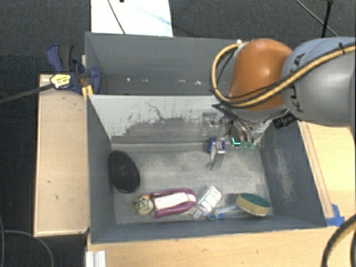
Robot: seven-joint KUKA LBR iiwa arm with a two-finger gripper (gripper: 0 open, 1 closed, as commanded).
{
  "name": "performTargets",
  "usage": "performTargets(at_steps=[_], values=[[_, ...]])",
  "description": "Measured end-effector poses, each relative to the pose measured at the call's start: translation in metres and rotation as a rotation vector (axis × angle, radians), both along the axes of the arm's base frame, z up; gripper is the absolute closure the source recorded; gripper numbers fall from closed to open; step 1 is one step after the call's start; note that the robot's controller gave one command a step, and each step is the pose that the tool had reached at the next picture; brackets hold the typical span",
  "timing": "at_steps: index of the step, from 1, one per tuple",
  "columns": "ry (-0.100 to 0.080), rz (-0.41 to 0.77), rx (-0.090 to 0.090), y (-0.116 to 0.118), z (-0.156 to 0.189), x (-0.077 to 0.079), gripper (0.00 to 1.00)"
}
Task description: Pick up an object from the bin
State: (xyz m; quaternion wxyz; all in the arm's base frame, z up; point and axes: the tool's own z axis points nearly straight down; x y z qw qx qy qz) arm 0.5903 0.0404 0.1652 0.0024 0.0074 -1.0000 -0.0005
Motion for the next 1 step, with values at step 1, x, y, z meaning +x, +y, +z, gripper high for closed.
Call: performTargets(at_steps=[1], values=[[-0.010, 0.319, -0.001, -0.0115, -0.0931, -0.0679, 0.00]])
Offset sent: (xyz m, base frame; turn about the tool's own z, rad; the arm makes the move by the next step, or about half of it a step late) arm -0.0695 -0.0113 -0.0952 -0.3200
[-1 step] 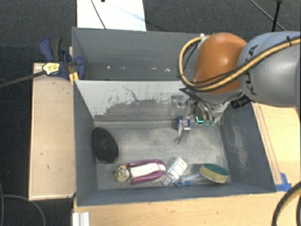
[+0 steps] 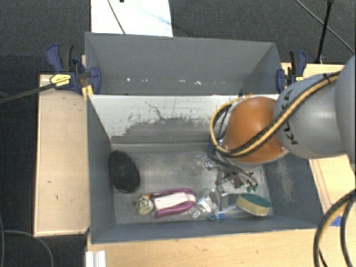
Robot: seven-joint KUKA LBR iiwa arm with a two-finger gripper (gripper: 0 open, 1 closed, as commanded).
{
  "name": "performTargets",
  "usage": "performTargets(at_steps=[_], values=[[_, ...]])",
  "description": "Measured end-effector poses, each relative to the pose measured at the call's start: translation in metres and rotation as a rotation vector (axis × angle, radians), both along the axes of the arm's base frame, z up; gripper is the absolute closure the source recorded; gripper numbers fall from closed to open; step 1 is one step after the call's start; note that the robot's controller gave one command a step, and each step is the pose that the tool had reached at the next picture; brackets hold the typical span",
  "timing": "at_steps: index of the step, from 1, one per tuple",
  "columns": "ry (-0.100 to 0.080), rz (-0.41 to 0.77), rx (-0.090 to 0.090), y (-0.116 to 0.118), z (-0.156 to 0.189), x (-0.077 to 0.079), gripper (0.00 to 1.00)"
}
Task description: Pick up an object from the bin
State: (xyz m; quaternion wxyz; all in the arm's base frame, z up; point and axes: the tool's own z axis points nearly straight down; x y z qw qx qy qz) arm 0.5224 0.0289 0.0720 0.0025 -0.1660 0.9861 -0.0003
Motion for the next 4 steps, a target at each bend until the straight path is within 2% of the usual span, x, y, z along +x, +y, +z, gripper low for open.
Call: performTargets(at_steps=[1, 2, 3, 4], values=[[0.003, 0.060, -0.003, -0.084, 0.010, -0.031, 0.00], [0.003, -0.118, 0.004, -0.126, 0.003, -0.025, 0.00], [0.004, -0.126, 0.002, -0.130, 0.003, -0.025, 1.00], [0.004, -0.128, 0.002, -0.130, 0.003, -0.025, 1.00]])
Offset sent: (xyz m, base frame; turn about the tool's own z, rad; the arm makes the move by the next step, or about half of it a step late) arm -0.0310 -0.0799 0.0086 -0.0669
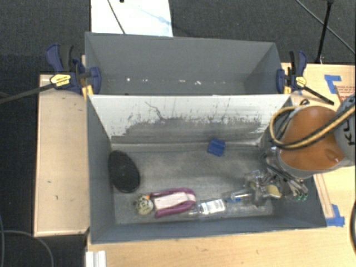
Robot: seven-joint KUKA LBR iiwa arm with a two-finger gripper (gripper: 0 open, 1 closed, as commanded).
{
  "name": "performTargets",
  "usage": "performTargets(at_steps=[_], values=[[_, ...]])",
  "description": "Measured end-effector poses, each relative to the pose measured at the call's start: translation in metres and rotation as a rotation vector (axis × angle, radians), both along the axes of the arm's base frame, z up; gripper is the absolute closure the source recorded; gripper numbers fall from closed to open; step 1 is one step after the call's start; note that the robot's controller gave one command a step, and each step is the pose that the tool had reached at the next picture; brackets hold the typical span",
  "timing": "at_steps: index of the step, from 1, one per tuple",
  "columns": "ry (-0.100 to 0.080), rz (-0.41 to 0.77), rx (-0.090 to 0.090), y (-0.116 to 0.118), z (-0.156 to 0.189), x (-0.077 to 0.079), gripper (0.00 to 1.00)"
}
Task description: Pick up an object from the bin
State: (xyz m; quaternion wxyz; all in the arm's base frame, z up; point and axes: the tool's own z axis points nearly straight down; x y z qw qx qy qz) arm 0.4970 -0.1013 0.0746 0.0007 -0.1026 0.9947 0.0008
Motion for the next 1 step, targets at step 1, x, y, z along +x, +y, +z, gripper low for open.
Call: performTargets(at_steps=[1], values=[[-0.011, -0.001, -0.004, -0.0174, 0.1854, 0.0356, 1.00]])
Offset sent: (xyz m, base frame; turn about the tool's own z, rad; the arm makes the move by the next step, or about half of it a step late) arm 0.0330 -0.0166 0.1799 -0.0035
